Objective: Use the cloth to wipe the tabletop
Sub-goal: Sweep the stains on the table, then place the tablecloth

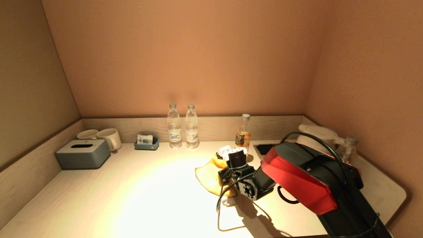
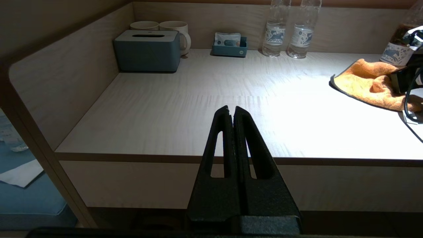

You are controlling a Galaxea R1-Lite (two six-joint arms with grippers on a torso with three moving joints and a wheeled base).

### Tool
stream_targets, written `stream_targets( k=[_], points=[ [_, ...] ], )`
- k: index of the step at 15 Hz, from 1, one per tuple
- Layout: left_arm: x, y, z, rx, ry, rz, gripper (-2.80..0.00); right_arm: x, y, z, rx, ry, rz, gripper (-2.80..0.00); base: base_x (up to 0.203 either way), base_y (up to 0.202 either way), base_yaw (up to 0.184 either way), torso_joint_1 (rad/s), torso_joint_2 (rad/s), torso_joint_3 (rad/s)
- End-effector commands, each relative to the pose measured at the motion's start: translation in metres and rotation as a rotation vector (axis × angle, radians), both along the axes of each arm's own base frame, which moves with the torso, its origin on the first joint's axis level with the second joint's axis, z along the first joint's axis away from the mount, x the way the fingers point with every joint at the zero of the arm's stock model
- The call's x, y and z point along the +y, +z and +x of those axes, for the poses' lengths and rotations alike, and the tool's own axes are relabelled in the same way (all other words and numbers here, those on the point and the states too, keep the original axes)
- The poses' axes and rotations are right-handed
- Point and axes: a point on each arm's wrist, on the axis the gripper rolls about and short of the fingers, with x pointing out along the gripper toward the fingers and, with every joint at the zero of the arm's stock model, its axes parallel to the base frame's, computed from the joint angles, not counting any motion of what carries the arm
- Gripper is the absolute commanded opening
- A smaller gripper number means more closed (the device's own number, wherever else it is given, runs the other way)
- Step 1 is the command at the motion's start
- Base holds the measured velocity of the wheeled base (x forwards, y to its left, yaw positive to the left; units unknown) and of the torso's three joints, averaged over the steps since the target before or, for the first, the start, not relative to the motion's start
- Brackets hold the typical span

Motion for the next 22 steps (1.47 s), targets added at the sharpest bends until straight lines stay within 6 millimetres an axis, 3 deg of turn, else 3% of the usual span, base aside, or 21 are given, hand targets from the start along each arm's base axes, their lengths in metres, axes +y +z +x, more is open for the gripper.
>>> stream_targets(
  k=[1, 3, 6, 9, 11, 14, 17, 22],
  points=[
    [0.0, 0.0, 0.0, -0.001, 0.001, 0.0, -2.8, -0.012, 0.013, -0.002, -0.012, -0.022, 0.006, -2.8, 0.0, 0.0, 0.0, 0.0, 0.0, 0.0],
    [0.0, 0.0, 0.0, -0.001, 0.001, 0.0, -2.8, -0.034, 0.051, -0.019, -0.056, -0.049, 0.026, -2.8, 0.0, 0.0, 0.0, 0.0, 0.0, 0.0],
    [0.0, 0.0, 0.0, -0.001, 0.001, 0.0, -2.8, -0.069, 0.092, -0.047, -0.126, -0.095, 0.042, -2.8, 0.0, 0.0, 0.0, 0.0, 0.0, 0.0],
    [0.0, 0.0, 0.0, -0.001, 0.001, 0.0, -2.8, -0.098, 0.111, -0.062, -0.194, -0.143, 0.047, -2.8, 0.0, 0.0, 0.0, 0.0, 0.0, 0.0],
    [0.0, 0.0, 0.0, -0.001, 0.001, 0.0, -2.8, -0.125, 0.114, -0.076, -0.223, -0.195, 0.035, -2.8, 0.0, 0.0, 0.0, 0.0, 0.0, 0.0],
    [0.0, 0.0, 0.0, -0.001, 0.001, 0.0, -2.8, -0.134, 0.118, -0.079, -0.253, -0.214, 0.033, -2.8, 0.0, 0.0, 0.0, 0.0, 0.0, 0.0],
    [0.0, 0.0, 0.0, -0.001, 0.001, 0.0, -2.8, -0.19, 0.109, -0.084, -0.253, -0.36, 0.009, -2.8, 0.0, 0.0, 0.0, 0.0, 0.0, 0.0],
    [0.0, 0.0, 0.0, -0.001, 0.001, 0.0, -2.8, -0.207, 0.092, -0.103, -0.205, -0.406, -0.001, -2.8, 0.0, 0.0, 0.0, 0.0, 0.0, 0.0]
  ],
)
